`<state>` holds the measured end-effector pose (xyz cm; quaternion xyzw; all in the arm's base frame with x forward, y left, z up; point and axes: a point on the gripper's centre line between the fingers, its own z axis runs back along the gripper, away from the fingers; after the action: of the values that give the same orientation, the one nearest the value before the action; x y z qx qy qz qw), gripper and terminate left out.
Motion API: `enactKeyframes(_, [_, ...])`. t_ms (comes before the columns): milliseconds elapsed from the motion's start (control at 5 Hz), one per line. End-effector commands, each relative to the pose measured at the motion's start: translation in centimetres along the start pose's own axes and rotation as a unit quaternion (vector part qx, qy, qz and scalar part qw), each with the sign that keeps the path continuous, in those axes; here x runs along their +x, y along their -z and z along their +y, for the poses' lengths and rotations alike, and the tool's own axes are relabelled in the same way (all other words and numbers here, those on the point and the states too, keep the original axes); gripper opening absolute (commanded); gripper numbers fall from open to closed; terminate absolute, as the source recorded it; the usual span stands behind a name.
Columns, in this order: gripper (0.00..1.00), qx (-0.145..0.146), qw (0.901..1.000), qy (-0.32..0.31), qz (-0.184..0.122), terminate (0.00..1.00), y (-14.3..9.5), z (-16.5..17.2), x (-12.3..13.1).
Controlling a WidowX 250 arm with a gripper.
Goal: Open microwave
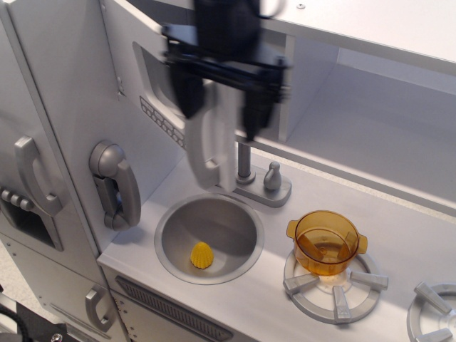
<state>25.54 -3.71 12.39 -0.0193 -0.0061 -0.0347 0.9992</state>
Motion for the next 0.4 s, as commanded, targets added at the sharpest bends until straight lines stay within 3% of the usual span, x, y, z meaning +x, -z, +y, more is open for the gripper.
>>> enactKeyframes(0, [1.00,-0.032,0.9994,0.006,-0.011,0.00,-0.9,-4.6,2.1])
enactKeyframes(200, [1.00,-0.043,0.9991,-0.003,-0.006,0.00,1.2,-5.5,1.4])
